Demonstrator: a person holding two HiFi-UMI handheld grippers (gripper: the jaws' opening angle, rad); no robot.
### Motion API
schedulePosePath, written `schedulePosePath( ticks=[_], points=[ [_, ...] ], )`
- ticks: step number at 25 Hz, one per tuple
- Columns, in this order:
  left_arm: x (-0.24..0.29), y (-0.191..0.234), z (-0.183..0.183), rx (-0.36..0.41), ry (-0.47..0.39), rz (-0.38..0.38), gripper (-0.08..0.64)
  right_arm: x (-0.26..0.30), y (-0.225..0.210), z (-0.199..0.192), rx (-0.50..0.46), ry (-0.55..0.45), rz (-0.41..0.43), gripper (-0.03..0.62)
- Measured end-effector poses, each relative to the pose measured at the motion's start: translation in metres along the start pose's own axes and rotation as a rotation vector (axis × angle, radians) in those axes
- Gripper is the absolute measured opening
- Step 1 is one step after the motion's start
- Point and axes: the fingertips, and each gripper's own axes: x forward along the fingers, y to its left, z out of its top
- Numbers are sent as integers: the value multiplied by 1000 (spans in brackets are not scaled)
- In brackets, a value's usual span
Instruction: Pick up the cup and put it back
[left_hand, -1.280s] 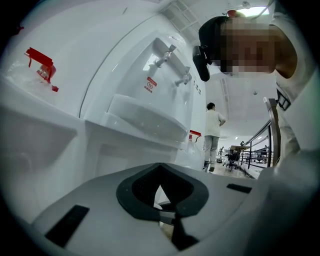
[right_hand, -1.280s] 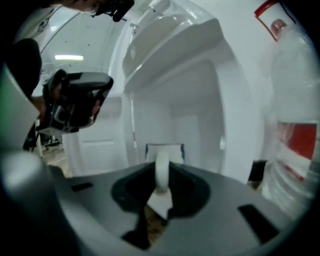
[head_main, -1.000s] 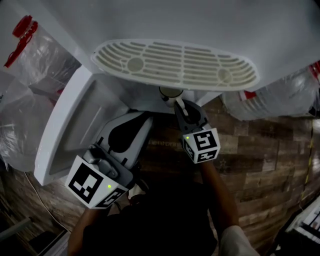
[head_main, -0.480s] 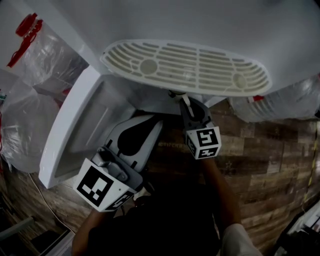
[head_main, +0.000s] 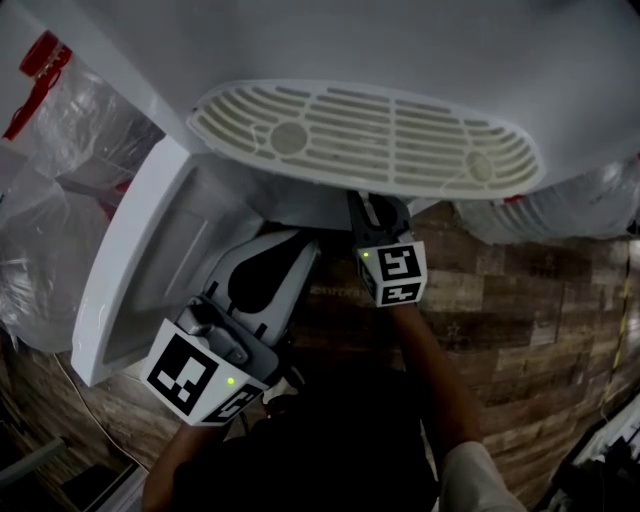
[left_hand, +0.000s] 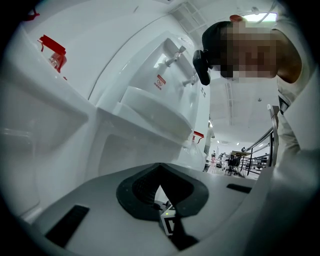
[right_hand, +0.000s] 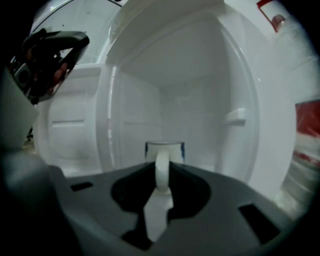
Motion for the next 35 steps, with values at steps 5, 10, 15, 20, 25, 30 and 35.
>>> schedulePosePath(
  ticks=[5,10,15,20,25,30,35],
  points=[
    [-6,3,1,2,5,14,8,8,-2,1,1,-1,-22,74],
    [-11,7,6,-21,-12,29,8,13,-5,-7,26,19,-31,74],
    [-9,8,6,-41,-23,32,8,15,-4,-12,20,49,-22,75],
    [-7,1,11,-24,-22,-10,8,9,-4,-16,23,76,-8,106],
    [-9,5,15,-22,-32,12,8,1,0,-11,64,82,13,107],
    [-10,1,19,33,-26,30,8,-11,2,-9,66,96,29,106],
    [-12,-2,22,67,-24,42,8,-35,11,6,57,84,66,106]
  ],
)
